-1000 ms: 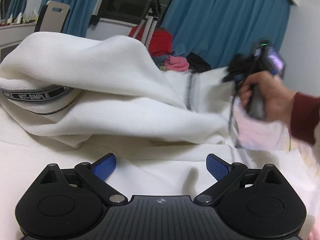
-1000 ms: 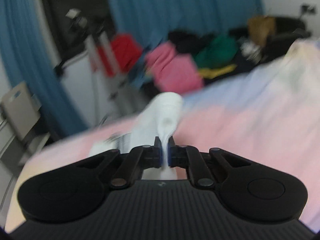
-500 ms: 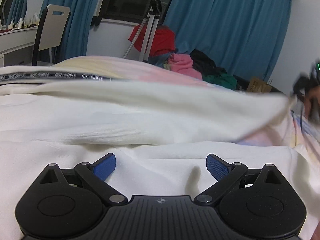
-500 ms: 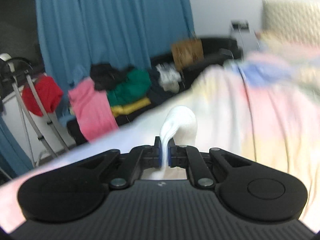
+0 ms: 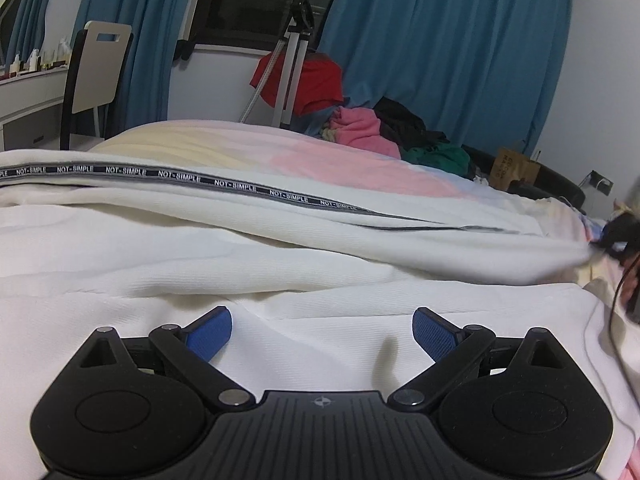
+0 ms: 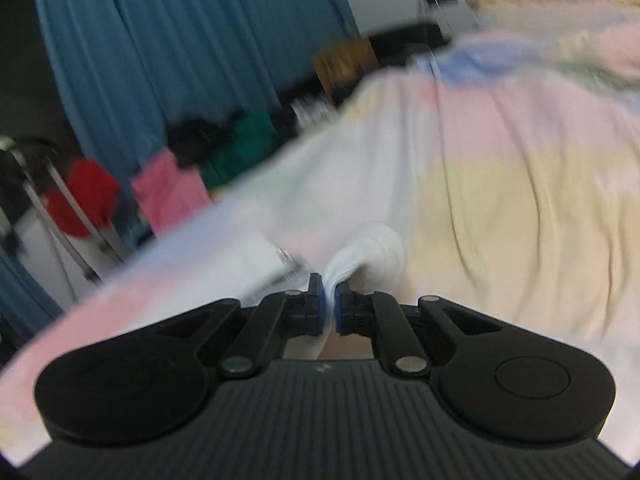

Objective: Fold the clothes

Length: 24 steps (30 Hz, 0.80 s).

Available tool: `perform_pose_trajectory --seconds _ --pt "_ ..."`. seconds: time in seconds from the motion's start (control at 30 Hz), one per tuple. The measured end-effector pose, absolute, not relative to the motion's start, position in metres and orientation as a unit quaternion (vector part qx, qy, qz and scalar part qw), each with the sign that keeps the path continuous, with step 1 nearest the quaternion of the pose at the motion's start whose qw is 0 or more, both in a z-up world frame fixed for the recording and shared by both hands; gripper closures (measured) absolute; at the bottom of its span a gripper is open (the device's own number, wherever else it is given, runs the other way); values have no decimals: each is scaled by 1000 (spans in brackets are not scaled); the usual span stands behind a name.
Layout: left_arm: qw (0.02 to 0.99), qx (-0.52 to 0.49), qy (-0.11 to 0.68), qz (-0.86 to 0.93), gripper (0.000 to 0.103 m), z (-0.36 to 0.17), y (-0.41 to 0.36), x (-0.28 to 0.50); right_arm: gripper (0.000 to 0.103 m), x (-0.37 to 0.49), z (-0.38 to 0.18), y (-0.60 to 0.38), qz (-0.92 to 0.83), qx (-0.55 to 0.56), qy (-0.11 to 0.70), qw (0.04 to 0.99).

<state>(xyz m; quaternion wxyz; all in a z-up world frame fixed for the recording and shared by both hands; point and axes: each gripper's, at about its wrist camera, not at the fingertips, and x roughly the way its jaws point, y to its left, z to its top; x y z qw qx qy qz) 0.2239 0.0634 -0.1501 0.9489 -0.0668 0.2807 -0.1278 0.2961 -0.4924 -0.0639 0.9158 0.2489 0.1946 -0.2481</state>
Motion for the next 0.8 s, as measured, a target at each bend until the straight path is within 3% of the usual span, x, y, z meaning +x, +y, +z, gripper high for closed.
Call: perform_pose_trajectory --seconds 0.07,0.33,0.43,0.57,0.8 --pt "950 -66 278 -128 5 -147 65 224 95 290 -52 -494 -244 239 174 923" --pt "954 -49 261 -139 5 -134 60 212 89 273 -99 -498 -259 250 240 902" --pt "953 -49 264 -141 5 -133 56 209 76 260 -91 -496 -264 257 220 903" --pt "951 -58 268 -144 5 -129 54 201 30 228 -79 -498 -298 276 163 899" --pt "951 -70 263 -146 5 -120 48 183 27 219 -95 -526 -351 270 216 870"
